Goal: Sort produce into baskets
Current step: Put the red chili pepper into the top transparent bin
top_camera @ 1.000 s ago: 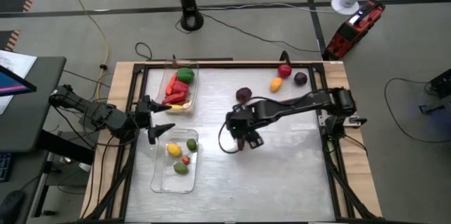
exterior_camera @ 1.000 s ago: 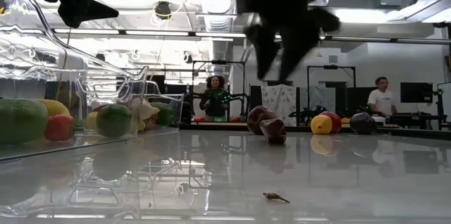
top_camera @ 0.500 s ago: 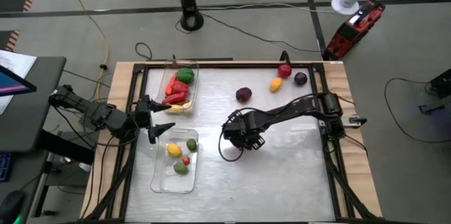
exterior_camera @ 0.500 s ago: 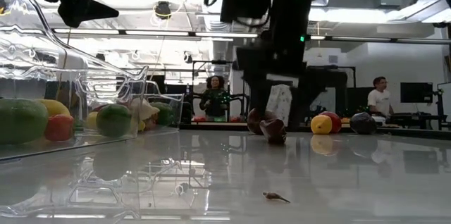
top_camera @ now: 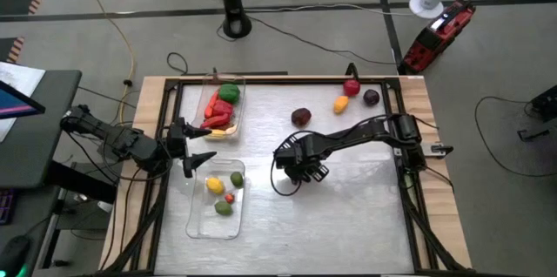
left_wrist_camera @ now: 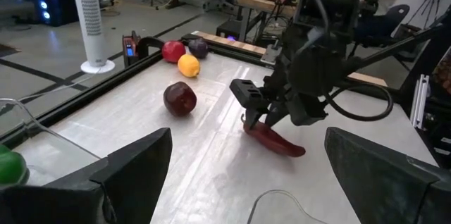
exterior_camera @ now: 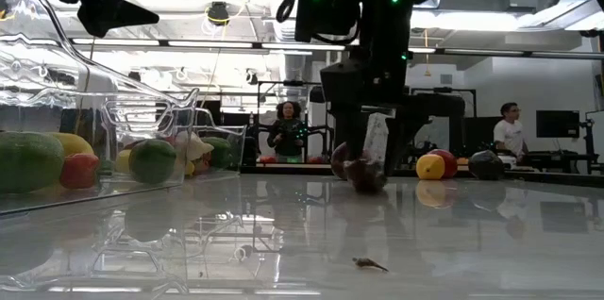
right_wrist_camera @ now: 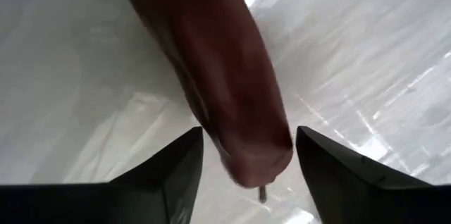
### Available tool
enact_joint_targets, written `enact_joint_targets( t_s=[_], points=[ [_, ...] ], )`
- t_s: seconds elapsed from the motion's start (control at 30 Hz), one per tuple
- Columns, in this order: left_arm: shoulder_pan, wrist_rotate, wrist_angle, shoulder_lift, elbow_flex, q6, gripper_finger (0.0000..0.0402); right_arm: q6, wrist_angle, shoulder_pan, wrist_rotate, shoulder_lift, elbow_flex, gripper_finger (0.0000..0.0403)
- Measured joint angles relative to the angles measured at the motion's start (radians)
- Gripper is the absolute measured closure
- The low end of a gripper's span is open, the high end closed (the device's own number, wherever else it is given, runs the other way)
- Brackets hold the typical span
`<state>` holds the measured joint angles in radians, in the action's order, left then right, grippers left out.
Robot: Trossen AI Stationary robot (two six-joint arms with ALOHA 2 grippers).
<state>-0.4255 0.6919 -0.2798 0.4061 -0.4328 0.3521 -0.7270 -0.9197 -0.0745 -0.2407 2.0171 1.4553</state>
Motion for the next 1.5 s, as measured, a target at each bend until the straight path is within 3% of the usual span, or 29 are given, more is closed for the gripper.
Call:
enact_joint_targets(
  t_s=[0.33,0.53,0.67,0.87,1.07,1.2,1.37,1.5],
  points=[
    [0.000,0.000,0.000,0.000,0.000,0.000,0.0041,0.000,0.005,0.000,0.001,-0.001,-0.010,0.0235],
    [0.000,-0.001,0.000,0.000,0.000,0.000,0.0041,0.053,-0.030,0.000,-0.003,-0.004,0.023,0.0250],
    [0.000,-0.001,0.000,0.000,0.000,0.001,0.0041,0.073,-0.091,0.000,-0.079,-0.004,0.093,0.0245],
    [0.000,-0.001,0.001,0.000,0.000,0.006,0.0041,0.016,-0.100,0.045,-0.282,-0.005,0.219,0.0248],
    [0.000,0.000,0.002,0.000,0.000,0.010,0.0041,-0.082,0.178,0.130,-0.346,-0.006,0.275,0.0235],
    [0.000,0.007,0.010,0.000,0.000,0.011,0.0041,-0.201,0.440,0.169,-0.289,-0.003,0.276,0.0231],
    [0.000,0.056,0.053,-0.001,0.000,-0.018,0.0041,-0.239,0.750,0.224,0.002,0.000,0.276,0.0231],
    [-0.002,-0.004,0.155,-0.001,0.000,-0.085,0.0041,-0.134,0.956,0.266,0.180,0.000,0.276,0.0230]
  ],
)
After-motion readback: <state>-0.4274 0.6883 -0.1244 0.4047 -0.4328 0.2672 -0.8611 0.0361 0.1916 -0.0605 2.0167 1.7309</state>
